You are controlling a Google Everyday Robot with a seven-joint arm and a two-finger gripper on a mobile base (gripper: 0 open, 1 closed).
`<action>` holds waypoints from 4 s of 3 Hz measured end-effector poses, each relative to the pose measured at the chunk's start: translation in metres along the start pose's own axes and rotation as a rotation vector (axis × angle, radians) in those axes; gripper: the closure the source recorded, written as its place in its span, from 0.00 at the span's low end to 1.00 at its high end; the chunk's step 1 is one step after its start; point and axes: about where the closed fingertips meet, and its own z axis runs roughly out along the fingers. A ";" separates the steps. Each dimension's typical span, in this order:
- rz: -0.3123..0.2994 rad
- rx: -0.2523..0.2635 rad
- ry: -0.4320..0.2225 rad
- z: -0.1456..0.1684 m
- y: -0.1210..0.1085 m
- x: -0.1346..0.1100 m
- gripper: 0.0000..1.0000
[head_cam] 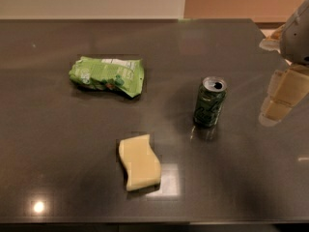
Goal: Move green can near green rice chip bag
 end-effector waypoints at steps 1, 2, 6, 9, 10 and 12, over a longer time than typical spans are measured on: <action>0.031 -0.008 -0.071 0.016 -0.015 -0.004 0.00; 0.057 -0.012 -0.149 0.035 -0.024 -0.011 0.00; 0.086 -0.086 -0.321 0.094 -0.020 -0.044 0.00; 0.091 -0.122 -0.340 0.105 -0.022 -0.057 0.41; 0.087 -0.129 -0.347 0.102 -0.025 -0.062 0.64; 0.030 -0.144 -0.419 0.085 -0.047 -0.103 1.00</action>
Offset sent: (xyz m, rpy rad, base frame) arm 0.0539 0.0175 -0.0374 0.2569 -0.0392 -0.0279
